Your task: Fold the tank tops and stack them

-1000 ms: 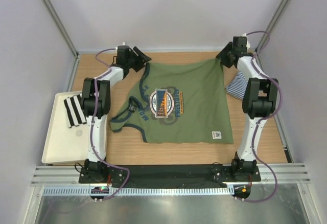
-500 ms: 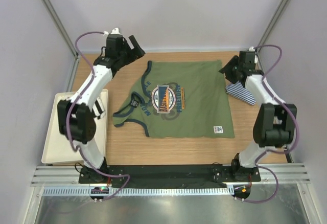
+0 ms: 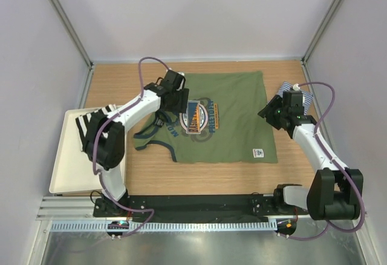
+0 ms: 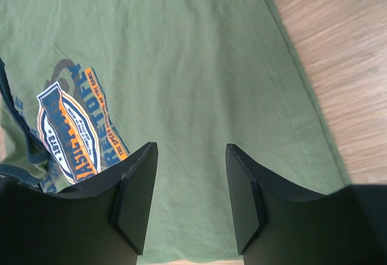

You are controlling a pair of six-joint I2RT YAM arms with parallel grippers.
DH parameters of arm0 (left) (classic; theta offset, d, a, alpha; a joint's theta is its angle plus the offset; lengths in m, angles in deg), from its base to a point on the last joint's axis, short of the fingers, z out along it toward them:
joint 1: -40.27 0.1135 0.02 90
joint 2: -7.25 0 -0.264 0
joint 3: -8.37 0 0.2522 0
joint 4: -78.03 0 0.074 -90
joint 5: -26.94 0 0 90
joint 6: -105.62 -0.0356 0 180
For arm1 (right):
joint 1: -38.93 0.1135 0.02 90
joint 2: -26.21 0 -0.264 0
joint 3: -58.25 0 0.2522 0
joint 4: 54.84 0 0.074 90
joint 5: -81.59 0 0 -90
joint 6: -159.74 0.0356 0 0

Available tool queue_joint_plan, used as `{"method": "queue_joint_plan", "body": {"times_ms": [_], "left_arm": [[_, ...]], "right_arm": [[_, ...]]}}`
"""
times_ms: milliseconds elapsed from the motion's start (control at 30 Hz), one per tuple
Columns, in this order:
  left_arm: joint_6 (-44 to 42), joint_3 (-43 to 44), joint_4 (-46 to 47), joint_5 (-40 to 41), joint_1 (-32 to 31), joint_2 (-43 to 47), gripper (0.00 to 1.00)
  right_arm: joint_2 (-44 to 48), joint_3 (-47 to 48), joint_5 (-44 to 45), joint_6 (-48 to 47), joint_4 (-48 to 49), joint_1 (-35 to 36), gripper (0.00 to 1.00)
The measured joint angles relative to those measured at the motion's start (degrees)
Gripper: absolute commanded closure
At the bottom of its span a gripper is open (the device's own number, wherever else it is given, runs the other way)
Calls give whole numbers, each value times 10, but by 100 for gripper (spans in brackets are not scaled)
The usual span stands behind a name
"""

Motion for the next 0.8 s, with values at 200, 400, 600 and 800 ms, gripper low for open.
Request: {"method": "queue_joint_plan", "body": {"times_ms": [200, 400, 600, 800], "left_arm": [[-18, 14, -36, 26, 0, -61, 42], [-28, 60, -39, 28, 0, -113, 64], [-28, 90, -47, 42, 3, -147, 100], [-16, 91, -51, 10, 55, -147, 100]], "right_arm": [[27, -37, -5, -14, -5, 0, 45], [27, -55, -12, -23, -8, 0, 45], [27, -60, -14, -29, -3, 0, 44], [19, -73, 25, -20, -24, 20, 42]]}}
